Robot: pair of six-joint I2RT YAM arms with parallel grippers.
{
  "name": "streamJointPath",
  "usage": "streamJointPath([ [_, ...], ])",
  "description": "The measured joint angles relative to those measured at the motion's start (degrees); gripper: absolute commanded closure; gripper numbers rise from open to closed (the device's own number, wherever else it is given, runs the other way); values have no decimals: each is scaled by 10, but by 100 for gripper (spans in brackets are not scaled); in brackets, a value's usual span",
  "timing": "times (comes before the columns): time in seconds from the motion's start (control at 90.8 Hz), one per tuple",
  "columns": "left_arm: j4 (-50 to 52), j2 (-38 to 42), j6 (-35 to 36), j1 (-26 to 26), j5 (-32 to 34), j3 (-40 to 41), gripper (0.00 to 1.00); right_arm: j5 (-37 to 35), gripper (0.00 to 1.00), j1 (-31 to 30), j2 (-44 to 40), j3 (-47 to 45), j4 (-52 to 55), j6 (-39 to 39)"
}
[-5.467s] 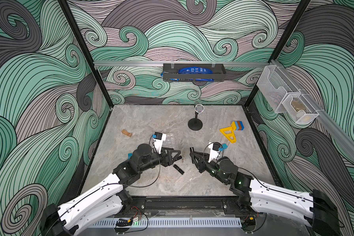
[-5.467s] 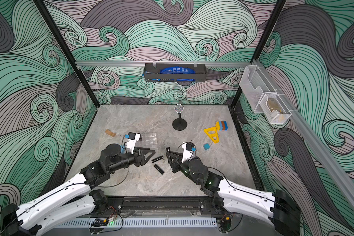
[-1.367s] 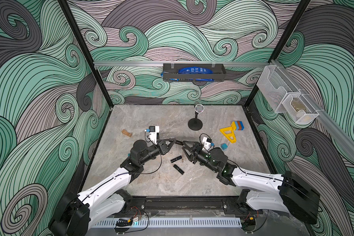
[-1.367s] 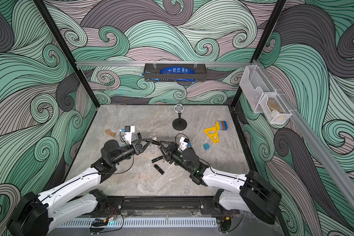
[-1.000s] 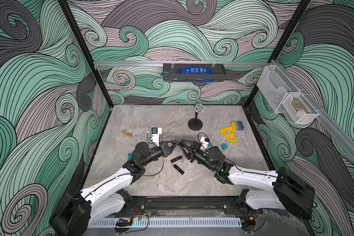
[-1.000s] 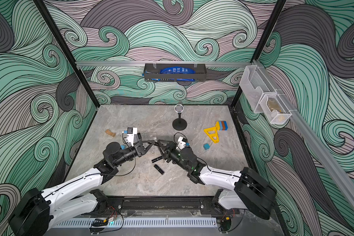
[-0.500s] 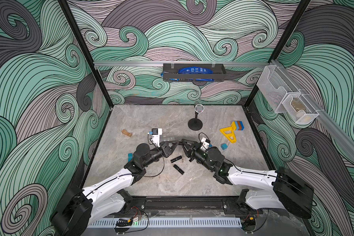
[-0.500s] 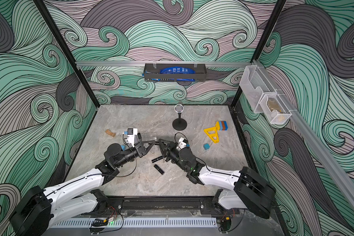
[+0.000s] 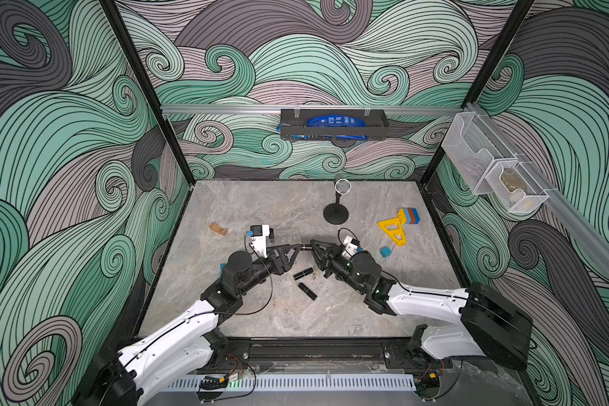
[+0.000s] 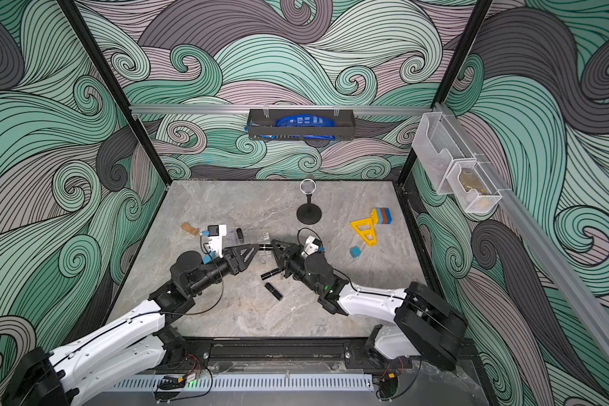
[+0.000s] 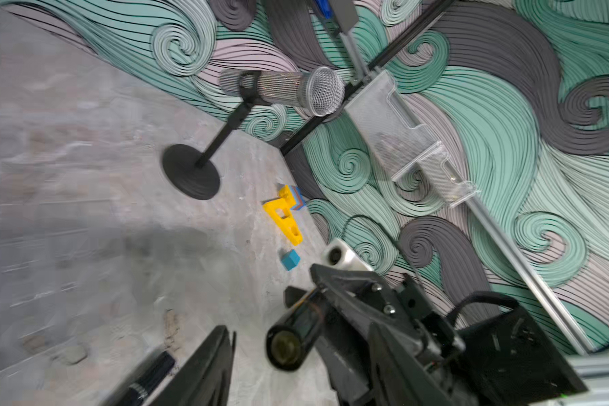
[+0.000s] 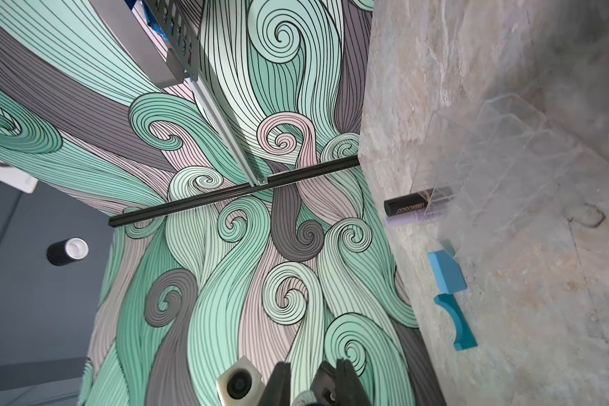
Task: Arrange the lipsticks in the organizer
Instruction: Place the lipstick in the storage box.
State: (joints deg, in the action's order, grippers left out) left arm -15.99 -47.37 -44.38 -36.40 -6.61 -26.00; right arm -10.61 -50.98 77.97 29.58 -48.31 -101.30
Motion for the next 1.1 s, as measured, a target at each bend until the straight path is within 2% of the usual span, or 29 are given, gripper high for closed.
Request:
streamJointPath([
  [0.154, 199, 23, 64, 28, 87, -94, 34, 14, 89, 33, 25, 42, 47, 121],
  [0.253, 273, 26, 94, 60, 123, -128, 35, 14, 90, 44, 52, 77, 88, 221],
  [0.374, 332, 26, 112, 104, 138, -130, 35, 4, 90, 43, 88, 138, 155, 359],
  [0.561, 353, 36, 113, 152, 130, -92, 35, -39, 90, 15, 184, 310, 265, 594],
  [0.727, 354, 58, 108, 165, 113, -60, 36, -87, 91, -11, 263, 408, 323, 740],
  [0.903, 349, 64, 108, 169, 102, -57, 36, -117, 92, -21, 319, 463, 362, 829],
  [1.101, 342, 64, 108, 173, 97, -52, 36, -127, 92, -21, 349, 489, 373, 877],
])
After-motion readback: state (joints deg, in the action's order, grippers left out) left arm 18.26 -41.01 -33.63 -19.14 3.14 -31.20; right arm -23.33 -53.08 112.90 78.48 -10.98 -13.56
